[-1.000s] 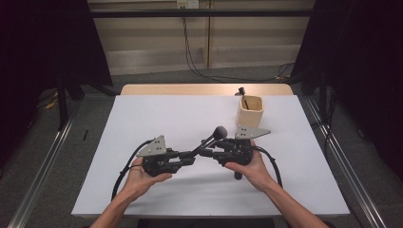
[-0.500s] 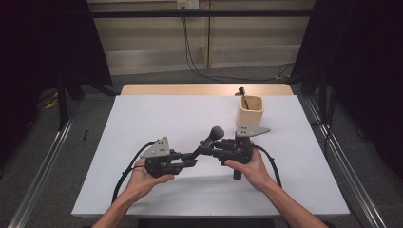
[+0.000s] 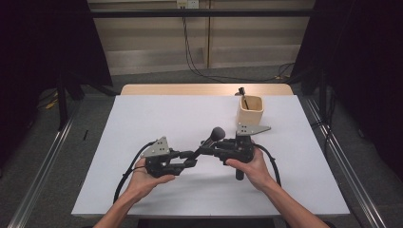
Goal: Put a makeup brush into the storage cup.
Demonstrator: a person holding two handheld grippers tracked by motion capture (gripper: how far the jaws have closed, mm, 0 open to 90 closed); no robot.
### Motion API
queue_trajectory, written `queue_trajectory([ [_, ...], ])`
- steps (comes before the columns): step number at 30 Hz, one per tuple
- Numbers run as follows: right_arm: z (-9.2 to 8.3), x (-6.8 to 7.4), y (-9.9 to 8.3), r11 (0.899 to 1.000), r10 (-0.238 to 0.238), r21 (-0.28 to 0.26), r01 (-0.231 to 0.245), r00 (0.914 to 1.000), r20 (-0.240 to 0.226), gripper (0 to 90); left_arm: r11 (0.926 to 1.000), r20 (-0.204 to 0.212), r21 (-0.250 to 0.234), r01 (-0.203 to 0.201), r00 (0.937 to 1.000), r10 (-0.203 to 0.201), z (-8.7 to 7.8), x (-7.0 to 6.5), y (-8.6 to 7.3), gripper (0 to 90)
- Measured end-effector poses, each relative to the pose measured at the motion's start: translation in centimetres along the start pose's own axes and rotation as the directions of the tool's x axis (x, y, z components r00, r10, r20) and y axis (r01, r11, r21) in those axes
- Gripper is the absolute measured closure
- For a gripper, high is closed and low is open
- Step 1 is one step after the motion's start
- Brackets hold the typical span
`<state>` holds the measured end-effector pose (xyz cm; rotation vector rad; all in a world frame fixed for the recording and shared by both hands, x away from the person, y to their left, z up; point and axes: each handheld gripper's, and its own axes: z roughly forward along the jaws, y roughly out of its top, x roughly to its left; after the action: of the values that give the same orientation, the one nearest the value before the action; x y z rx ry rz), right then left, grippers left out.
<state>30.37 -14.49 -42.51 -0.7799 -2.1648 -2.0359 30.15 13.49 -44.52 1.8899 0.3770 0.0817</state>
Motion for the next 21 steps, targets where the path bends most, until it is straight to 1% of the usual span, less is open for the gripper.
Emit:
queue_trajectory([
  [2, -0.1, 0.0, 0.2, 1.0, -0.005, -0.001, 0.005, 0.9999, 0.009, 72.5, 1.0, -0.005, -0.004, 0.003, 1.0, -0.003, 0.0, -0.1, -0.1, 60.5],
  [3, -0.2, 0.0, 0.2, 1.0, -0.001, -0.001, 0.001, 0.9999, 0.013, 72.5, 1.0, -0.013, 0.0, -0.001, 0.9999, 0.001, 0.0, -0.1, -0.1, 58.1],
  [6, -0.5, -0.2, 0.4, 1.0, -0.004, 0.002, 0.004, 0.9996, 0.029, 72.6, 1.0, -0.037, -0.006, 0.003, 0.9993, -0.003, -0.2, -0.1, 0.0, 49.5],
  [8, -0.7, -0.2, 0.4, 1.0, -0.005, 0.009, 0.005, 0.9993, 0.037, 72.6, 0.9999, -0.074, -0.008, 0.012, 0.9972, -0.013, -0.3, -0.1, 0.0, 38.6],
  [9, -0.8, -0.3, 0.4, 1.0, -0.005, 0.011, 0.004, 0.9991, 0.041, 72.6, 0.9999, -0.082, -0.004, 0.011, 0.9966, -0.011, -0.4, -0.1, 0.0, 35.6],
  [13, -1.1, -0.4, 0.4, 1.0, -0.006, 0.026, 0.004, 0.9985, 0.054, 72.6, 0.9996, -0.128, -0.019, 0.02, 0.9915, -0.022, -0.9, -0.2, -0.1, 23.7],
  [14, -1.2, -0.4, 0.4, 1.0, -0.004, 0.03, 0.003, 0.9983, 0.058, 72.6, 0.9997, -0.14, -0.015, 0.017, 0.9899, -0.019, -1.1, -0.2, -0.1, 20.7],
  [16, -1.4, -0.5, 0.4, 0.999, -0.005, 0.036, 0.002, 0.9975, 0.071, 72.6, 0.9995, -0.152, -0.019, 0.026, 0.988, -0.029, -1.5, -0.1, -0.1, 16.7],
  [18, -1.6, -0.6, 0.5, 0.999, 0.002, 0.038, -0.005, 0.9971, 0.076, 72.6, 0.9986, -0.179, -0.025, 0.046, 0.9826, -0.049, -1.9, -0.1, -0.2, 12.2],
  [19, -1.7, -0.6, 0.5, 0.999, 0.002, 0.041, -0.006, 0.997, 0.078, 72.5, 0.9977, -0.202, -0.028, 0.062, 0.9771, -0.066, -2.0, -0.2, -0.2, 7.7],
  [20, -1.8, -0.6, 0.5, 0.999, 0.003, 0.044, -0.006, 0.9968, 0.079, 72.6, 0.9976, -0.215, -0.029, 0.062, 0.9743, -0.067, -2.2, -0.2, -0.2, 5.1],
  [21, -1.8, -0.6, 0.5, 0.999, 0.002, 0.047, -0.005, 0.9968, 0.08, 72.6, 0.9972, -0.222, -0.037, 0.065, 0.9725, -0.072, -2.5, -0.1, -0.2, 5.1],
])
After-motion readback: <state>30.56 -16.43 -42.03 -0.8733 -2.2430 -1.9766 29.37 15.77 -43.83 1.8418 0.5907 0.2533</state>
